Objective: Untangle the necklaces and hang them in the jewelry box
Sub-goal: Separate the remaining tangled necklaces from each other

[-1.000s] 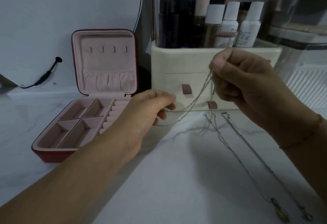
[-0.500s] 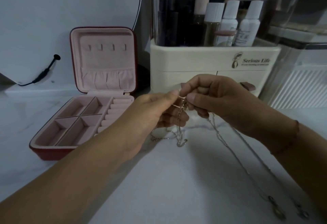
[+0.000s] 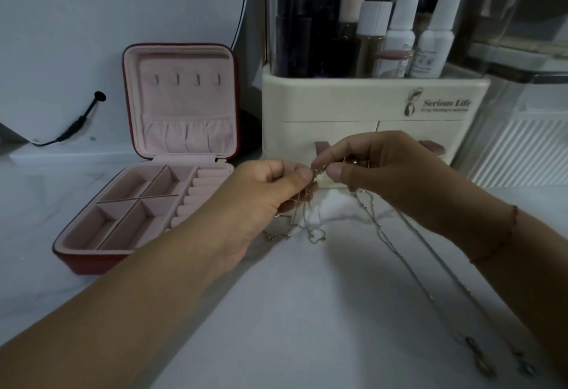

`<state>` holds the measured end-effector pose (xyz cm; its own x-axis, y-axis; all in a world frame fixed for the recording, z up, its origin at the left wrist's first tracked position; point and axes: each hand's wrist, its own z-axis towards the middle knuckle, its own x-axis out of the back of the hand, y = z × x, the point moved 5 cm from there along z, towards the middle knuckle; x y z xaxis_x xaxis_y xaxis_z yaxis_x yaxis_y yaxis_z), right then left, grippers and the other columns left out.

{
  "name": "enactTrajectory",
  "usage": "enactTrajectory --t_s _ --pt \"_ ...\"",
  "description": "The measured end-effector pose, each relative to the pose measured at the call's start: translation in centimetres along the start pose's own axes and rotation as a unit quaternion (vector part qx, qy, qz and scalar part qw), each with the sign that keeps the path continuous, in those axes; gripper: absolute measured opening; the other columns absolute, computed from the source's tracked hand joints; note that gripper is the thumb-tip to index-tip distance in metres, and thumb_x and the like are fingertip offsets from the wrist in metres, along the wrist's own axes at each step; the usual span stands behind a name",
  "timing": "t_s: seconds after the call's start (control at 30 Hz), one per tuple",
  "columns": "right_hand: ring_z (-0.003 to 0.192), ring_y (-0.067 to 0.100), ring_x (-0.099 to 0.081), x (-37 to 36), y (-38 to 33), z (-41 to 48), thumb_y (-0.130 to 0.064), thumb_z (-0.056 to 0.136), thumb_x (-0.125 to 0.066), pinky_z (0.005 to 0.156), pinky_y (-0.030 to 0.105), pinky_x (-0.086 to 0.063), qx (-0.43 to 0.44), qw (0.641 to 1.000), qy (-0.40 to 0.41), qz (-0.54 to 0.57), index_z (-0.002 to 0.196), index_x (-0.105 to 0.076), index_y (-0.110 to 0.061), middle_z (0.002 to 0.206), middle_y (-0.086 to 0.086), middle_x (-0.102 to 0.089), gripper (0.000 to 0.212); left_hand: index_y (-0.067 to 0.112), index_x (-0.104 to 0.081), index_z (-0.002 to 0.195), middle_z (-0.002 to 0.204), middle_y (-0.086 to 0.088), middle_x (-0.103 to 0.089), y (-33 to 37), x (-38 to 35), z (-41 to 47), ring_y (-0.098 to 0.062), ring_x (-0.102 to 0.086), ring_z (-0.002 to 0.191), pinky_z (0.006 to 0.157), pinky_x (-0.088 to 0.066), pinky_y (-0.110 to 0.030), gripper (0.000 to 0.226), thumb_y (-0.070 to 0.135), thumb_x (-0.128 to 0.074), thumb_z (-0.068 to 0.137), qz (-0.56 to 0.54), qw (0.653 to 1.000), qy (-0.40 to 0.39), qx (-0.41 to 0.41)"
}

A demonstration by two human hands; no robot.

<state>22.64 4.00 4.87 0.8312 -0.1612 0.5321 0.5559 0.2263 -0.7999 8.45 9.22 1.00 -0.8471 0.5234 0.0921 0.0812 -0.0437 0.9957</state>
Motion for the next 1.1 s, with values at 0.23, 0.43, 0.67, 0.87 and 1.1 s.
enactTrajectory --t_s 0.23,0.43,0.67,0.87,1.1 --pt "0.061 -0.001 -0.056 -0.3 0.0 0.1 -0.009 0.089 -0.060 0.061 0.013 -0.047 0.021 1.000 0.011 0.012 0.084 -0.070 -0.017 0.068 -0.009 -0.066 0.013 0.011 -0.072 0.084 0.081 -0.009 -0.072 0.1 -0.3 -0.1 -0.015 -0.061 0.077 0.082 -0.049 -0.030 0.008 0.012 -0.063 0.085 0.018 1.000 -0.014 -0.002" --pt "0.064 0.009 -0.061 -0.2 0.7 0.4 -0.001 0.090 -0.056 0.063 0.019 -0.050 0.010 0.994 0.027 0.103 0.085 -0.066 -0.012 0.067 0.004 -0.067 0.016 0.008 -0.070 0.087 0.072 -0.003 -0.072 0.2 -0.3 -0.1 -0.009 -0.066 0.066 0.072 -0.055 -0.021 0.006 0.008 -0.067 0.082 -0.027 0.999 -0.024 0.003" --pt "0.059 0.009 -0.049 -0.4 1.0 0.4 0.004 0.092 -0.050 0.058 0.019 -0.042 -0.007 0.993 0.002 0.120 0.091 -0.065 -0.010 0.067 -0.001 -0.064 0.020 0.013 -0.071 0.079 0.078 -0.005 -0.072 0.3 -0.1 -0.1 -0.013 -0.066 0.076 0.083 -0.052 -0.031 0.012 0.010 -0.061 0.086 -0.027 0.999 0.004 -0.017" --pt "0.056 0.007 -0.037 -0.8 1.1 0.2 -0.002 0.096 -0.044 0.053 0.016 -0.032 -0.034 0.993 -0.029 0.106 0.101 -0.065 -0.004 0.059 -0.007 -0.051 0.021 0.013 -0.069 0.079 0.065 -0.001 -0.066 0.2 0.0 0.2 -0.012 -0.059 0.062 0.072 -0.053 -0.030 0.016 0.007 -0.057 0.088 -0.035 0.999 0.013 -0.012" --pt "0.058 0.011 -0.036 -0.4 0.8 0.2 -0.008 0.093 -0.052 0.055 0.020 -0.033 -0.027 0.996 -0.011 0.082 0.096 -0.067 -0.013 0.059 -0.004 -0.048 0.016 0.014 -0.068 0.080 0.051 0.006 -0.038 0.3 -0.3 0.1 -0.005 -0.027 0.041 0.038 -0.024 -0.015 0.011 0.010 -0.059 0.087 -0.025 1.000 -0.011 0.009"
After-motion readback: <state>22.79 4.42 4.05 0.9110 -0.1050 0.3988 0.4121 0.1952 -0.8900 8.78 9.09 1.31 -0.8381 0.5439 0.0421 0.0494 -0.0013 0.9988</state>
